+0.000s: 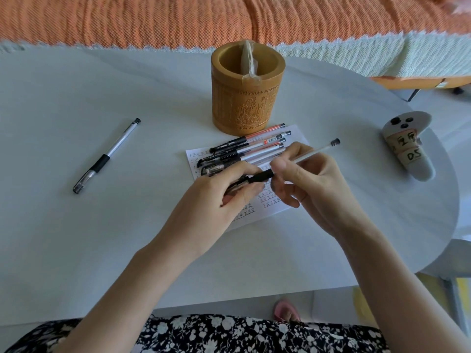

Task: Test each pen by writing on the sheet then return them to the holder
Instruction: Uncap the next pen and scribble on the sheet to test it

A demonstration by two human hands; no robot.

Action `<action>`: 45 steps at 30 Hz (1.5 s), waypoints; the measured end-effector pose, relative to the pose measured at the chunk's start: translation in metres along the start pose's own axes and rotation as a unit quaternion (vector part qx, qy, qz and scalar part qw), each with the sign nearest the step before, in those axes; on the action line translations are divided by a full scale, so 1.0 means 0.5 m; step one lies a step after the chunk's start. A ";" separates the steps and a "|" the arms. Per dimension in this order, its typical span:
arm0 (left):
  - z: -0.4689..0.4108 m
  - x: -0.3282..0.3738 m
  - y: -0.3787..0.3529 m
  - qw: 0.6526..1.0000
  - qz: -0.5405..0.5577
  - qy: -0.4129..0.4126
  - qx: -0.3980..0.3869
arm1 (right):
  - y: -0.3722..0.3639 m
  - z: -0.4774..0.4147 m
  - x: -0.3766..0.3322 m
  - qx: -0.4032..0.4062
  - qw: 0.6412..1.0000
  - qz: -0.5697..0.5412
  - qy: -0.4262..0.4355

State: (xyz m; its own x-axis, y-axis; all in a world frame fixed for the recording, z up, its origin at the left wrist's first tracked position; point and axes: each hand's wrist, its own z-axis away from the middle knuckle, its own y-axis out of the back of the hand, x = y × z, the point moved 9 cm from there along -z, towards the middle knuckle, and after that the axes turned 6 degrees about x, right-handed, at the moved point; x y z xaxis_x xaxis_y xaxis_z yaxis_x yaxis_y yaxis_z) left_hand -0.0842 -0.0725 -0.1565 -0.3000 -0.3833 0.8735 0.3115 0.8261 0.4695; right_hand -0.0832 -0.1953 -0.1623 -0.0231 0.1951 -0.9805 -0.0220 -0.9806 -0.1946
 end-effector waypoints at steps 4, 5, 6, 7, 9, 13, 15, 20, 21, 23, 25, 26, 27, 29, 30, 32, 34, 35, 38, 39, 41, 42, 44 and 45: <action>0.000 0.002 -0.009 1.000 -0.008 0.005 0.004 | 0.005 -0.001 0.024 0.003 0.997 -0.045 -0.066; -0.001 0.000 -0.009 1.000 -0.021 0.006 0.008 | 0.013 0.000 0.028 0.014 0.995 -0.060 -0.073; -0.001 -0.004 -0.008 0.999 -0.042 0.011 0.013 | 0.025 -0.001 0.028 0.032 0.994 -0.073 -0.071; -0.001 -0.011 -0.007 0.997 -0.067 0.019 0.016 | 0.042 -0.002 0.024 0.056 0.993 -0.078 -0.062; 0.000 -0.021 -0.004 0.992 -0.121 0.031 0.017 | 0.079 -0.002 0.017 0.102 0.991 -0.064 -0.051; 0.005 -0.030 -0.012 0.978 -0.199 0.056 -0.008 | 0.117 0.003 0.016 0.137 0.989 0.002 -0.061; 0.006 -0.030 -0.016 0.973 -0.223 0.061 -0.013 | 0.120 0.008 0.015 0.156 0.984 0.065 -0.051; 0.006 -0.036 -0.022 0.967 -0.242 0.073 -0.025 | 0.128 0.016 0.003 0.221 0.954 0.200 0.009; 0.007 -0.039 -0.025 0.965 -0.248 0.077 -0.034 | 0.130 0.016 0.000 0.236 0.947 0.215 0.023; 0.007 -0.042 -0.029 0.963 -0.254 0.080 -0.047 | 0.133 0.016 -0.002 0.257 0.934 0.245 0.045; 0.007 -0.044 -0.030 0.962 -0.256 0.083 -0.053 | 0.132 0.020 0.001 0.266 0.926 0.259 0.067; 0.007 -0.045 -0.030 0.962 -0.255 0.084 -0.055 | 0.130 0.023 0.004 0.267 0.924 0.264 0.072; 0.008 -0.045 -0.030 0.962 -0.254 0.086 -0.055 | 0.129 0.025 0.007 0.270 0.921 0.271 0.076; 0.008 -0.045 -0.030 0.962 -0.254 0.085 -0.055 | 0.132 0.030 0.010 0.282 0.913 0.283 0.082; 0.008 -0.045 -0.030 0.962 -0.255 0.084 -0.054 | 0.134 0.031 0.010 0.289 0.909 0.287 0.087; 0.008 -0.046 -0.029 0.962 -0.255 0.084 -0.052 | 0.135 0.032 0.009 0.295 0.906 0.291 0.091; 0.008 -0.047 -0.030 0.962 -0.255 0.084 -0.052 | 0.135 0.031 0.010 0.295 0.904 0.294 0.094; 0.007 -0.048 -0.030 0.962 -0.256 0.083 -0.052 | 0.136 0.030 0.010 0.294 0.904 0.296 0.095; 0.008 -0.049 -0.031 0.961 -0.258 0.086 -0.055 | 0.134 0.028 0.011 0.290 0.903 0.304 0.092; 0.008 -0.049 -0.031 0.960 -0.259 0.086 -0.055 | 0.134 0.027 0.011 0.288 0.903 0.305 0.093; 0.007 -0.049 -0.031 0.960 -0.261 0.086 -0.055 | 0.131 0.026 0.010 0.282 0.905 0.304 0.095; 0.007 -0.049 -0.031 0.960 -0.260 0.087 -0.055 | 0.129 0.025 0.011 0.279 0.906 0.304 0.095; 0.007 -0.050 -0.031 0.960 -0.261 0.089 -0.056 | 0.130 0.025 0.014 0.278 0.906 0.306 0.095; 0.007 -0.050 -0.032 0.959 -0.262 0.090 -0.057 | 0.132 0.024 0.015 0.280 0.904 0.308 0.095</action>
State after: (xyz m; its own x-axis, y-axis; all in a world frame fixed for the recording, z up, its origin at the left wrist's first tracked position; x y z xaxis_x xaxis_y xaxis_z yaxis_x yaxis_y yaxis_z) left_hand -0.0847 -0.0746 -0.1862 -0.2855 -0.8069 0.5171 0.2606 0.4538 0.8521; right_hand -0.0969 -0.2584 -0.1824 -0.0321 -0.4432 -0.8958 -0.5679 -0.7295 0.3813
